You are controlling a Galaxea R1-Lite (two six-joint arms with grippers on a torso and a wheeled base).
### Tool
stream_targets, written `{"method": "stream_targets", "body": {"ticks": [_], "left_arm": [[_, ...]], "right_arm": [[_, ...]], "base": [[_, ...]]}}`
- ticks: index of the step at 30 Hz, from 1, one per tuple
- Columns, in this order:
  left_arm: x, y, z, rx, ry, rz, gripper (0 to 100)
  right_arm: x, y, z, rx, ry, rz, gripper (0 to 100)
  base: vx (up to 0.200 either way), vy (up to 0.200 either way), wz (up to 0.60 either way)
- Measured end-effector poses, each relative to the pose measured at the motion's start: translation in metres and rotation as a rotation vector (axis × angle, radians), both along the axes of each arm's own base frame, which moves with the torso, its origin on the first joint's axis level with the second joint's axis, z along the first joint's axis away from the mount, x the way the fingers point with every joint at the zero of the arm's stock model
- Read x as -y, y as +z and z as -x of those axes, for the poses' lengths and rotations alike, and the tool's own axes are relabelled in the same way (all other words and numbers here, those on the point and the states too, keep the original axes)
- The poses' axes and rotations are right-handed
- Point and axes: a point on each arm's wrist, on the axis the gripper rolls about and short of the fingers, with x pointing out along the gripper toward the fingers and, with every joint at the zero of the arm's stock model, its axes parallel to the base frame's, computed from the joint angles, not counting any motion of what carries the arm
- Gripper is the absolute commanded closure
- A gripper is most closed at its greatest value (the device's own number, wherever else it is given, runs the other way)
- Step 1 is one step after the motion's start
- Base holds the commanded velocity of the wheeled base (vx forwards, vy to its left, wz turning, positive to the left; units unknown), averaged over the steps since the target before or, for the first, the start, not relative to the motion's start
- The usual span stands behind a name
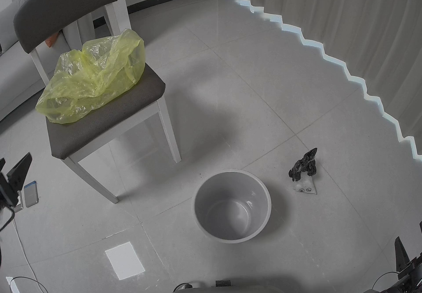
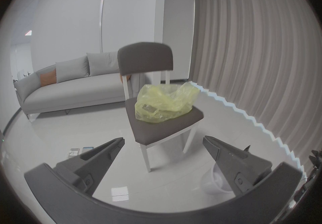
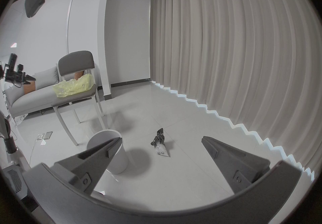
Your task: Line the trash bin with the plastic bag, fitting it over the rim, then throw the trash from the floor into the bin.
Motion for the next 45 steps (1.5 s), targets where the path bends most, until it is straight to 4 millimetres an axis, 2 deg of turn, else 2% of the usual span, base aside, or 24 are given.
{"method": "stream_targets", "body": {"ticks": [2, 13, 16, 19, 28, 38, 45], "left_arm": [[-0.001, 0.003, -0.014, -0.025, 0.017, -0.009, 0], [-0.029, 0.007, -0.147, -0.207, 0.181, -0.095, 0], [-0.042, 0.006, -0.176, -0.219, 0.231, -0.106, 0], [-0.053, 0.005, -0.196, -0.224, 0.267, -0.108, 0], [-0.070, 0.006, -0.229, -0.164, 0.284, -0.083, 0], [-0.080, -0.002, -0.241, -0.165, 0.281, -0.076, 0], [-0.092, 0.001, -0.253, -0.145, 0.275, -0.075, 0]], "right_arm": [[0.000, 0.000, 0.000, 0.000, 0.000, 0.000, 0], [0.000, 0.000, 0.000, -0.001, -0.001, -0.003, 0], [0.000, 0.000, 0.000, -0.002, -0.002, -0.005, 0], [0.000, 0.000, 0.000, -0.002, -0.002, -0.007, 0], [0.000, 0.000, 0.000, -0.001, -0.007, -0.008, 0], [0.000, 0.000, 0.000, -0.001, -0.010, -0.010, 0], [0.000, 0.000, 0.000, -0.001, -0.014, -0.009, 0]], "base": [[0.000, 0.000, 0.00], [0.000, 0.000, 0.00], [0.000, 0.000, 0.00], [0.000, 0.000, 0.00], [0.000, 0.000, 0.00], [0.000, 0.000, 0.00], [0.000, 0.000, 0.00]]}}
